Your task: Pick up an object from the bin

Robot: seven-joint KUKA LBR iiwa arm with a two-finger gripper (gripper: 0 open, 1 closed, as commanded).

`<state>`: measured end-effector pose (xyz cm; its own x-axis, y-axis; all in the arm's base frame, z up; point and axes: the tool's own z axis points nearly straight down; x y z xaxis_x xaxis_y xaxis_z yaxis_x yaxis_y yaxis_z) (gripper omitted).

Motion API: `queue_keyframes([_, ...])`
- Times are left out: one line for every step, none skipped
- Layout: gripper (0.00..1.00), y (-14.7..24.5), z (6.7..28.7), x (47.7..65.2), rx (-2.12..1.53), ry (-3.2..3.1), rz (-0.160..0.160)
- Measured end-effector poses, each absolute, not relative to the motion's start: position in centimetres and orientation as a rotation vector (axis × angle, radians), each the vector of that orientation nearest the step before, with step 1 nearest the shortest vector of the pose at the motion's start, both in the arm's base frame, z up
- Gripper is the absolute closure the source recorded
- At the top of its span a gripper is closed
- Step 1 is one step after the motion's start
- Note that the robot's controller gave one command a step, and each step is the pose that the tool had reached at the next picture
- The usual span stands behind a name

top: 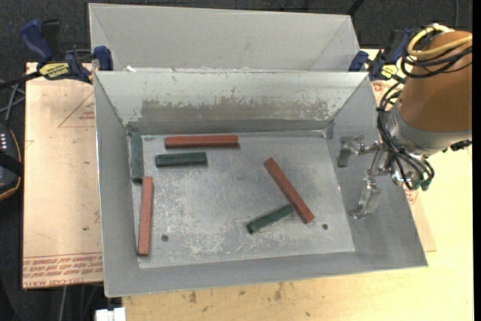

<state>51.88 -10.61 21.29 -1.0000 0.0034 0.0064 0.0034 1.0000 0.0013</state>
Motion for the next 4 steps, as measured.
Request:
queue_keyframes([0.00,-10.6,21.7,52.1,-0.001,-3.143,0.000])
queue_keyframes([0.00,-10.5,21.1,52.0,0.013,-3.152,0.004])
queue_keyframes([0.00,-11.1,21.7,53.8,0.068,-3.131,-0.005])
queue_keyframes([0.00,-7.1,19.3,53.9,0.122,-3.150,0.003])
